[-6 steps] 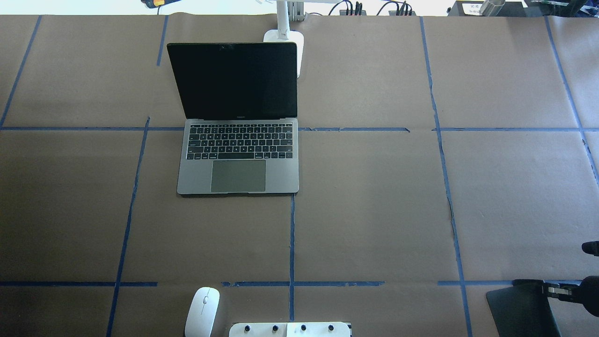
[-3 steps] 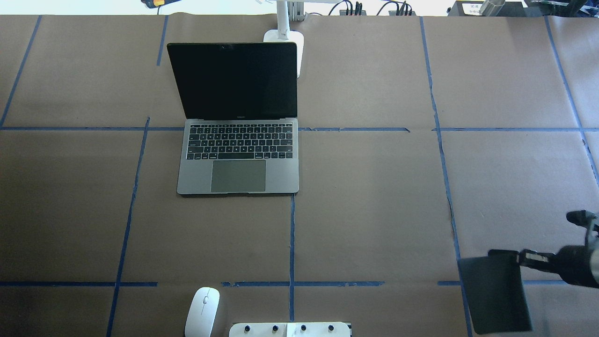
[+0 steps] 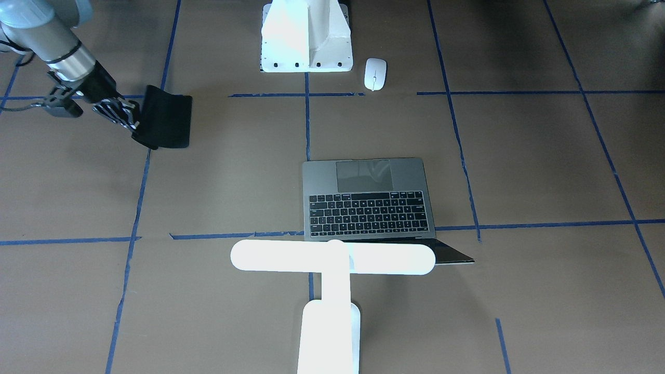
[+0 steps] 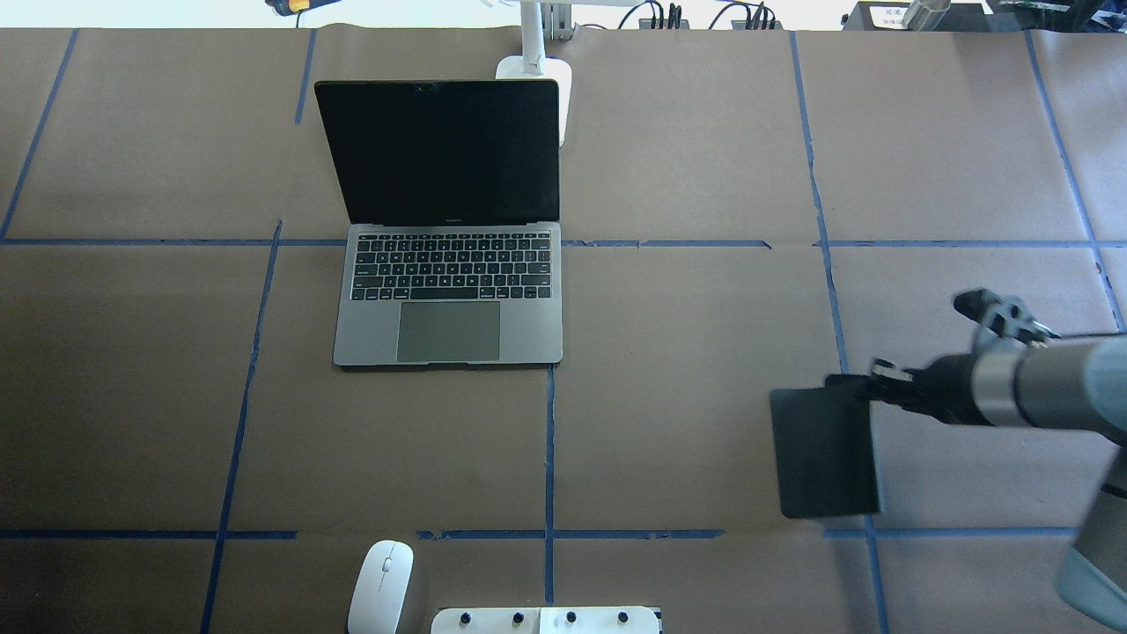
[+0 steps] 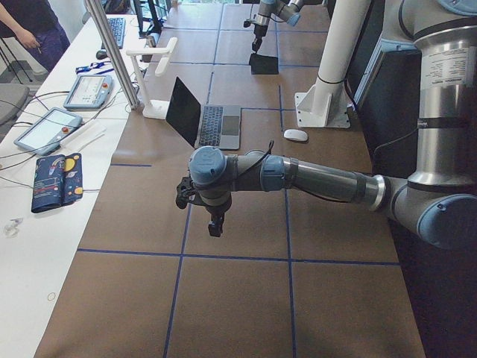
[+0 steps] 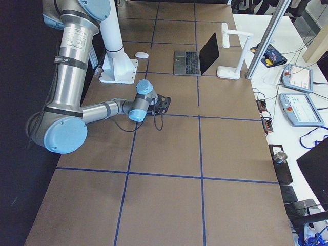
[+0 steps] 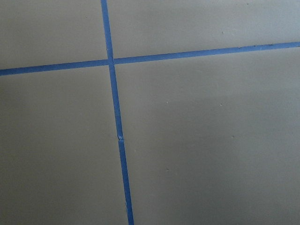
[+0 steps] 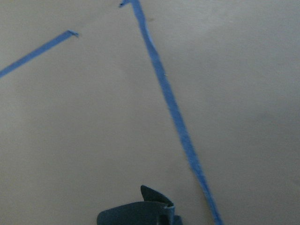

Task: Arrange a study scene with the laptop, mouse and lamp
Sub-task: 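Carry the mouse pad beside the laptop with the right gripper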

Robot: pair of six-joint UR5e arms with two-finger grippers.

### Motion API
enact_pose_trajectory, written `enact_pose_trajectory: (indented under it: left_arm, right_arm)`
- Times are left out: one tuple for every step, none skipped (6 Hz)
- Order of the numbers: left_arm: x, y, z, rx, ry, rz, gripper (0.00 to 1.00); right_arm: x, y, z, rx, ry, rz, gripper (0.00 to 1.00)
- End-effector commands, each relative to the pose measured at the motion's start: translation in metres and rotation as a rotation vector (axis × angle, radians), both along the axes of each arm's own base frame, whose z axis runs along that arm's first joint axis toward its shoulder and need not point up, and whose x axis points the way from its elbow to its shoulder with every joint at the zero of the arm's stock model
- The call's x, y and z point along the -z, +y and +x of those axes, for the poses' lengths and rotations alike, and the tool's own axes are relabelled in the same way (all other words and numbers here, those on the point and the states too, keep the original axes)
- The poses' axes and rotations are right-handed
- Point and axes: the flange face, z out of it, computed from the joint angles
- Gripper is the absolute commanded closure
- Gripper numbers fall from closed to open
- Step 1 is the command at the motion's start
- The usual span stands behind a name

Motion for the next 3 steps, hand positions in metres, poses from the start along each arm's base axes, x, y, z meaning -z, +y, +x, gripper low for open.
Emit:
enact_pose_trajectory:
  left_arm:
    - [0.000, 0.000, 0.000, 0.000, 0.000, 0.001, 0.00]
    - [0.000, 0.000, 0.000, 0.000, 0.000, 0.001, 0.00]
    - [0.000, 0.001, 0.000, 0.000, 0.000, -0.002, 0.00]
  right_arm:
    - [0.118, -0.082, -0.088, -0.034, 0.044, -0.022, 1.00]
    - [0.136, -0.108, -0.119, -0.040, 0.053, -0.029, 1.00]
    - [0.145, -0.133, -0.146, -0.047, 0.062, -0.033, 1.00]
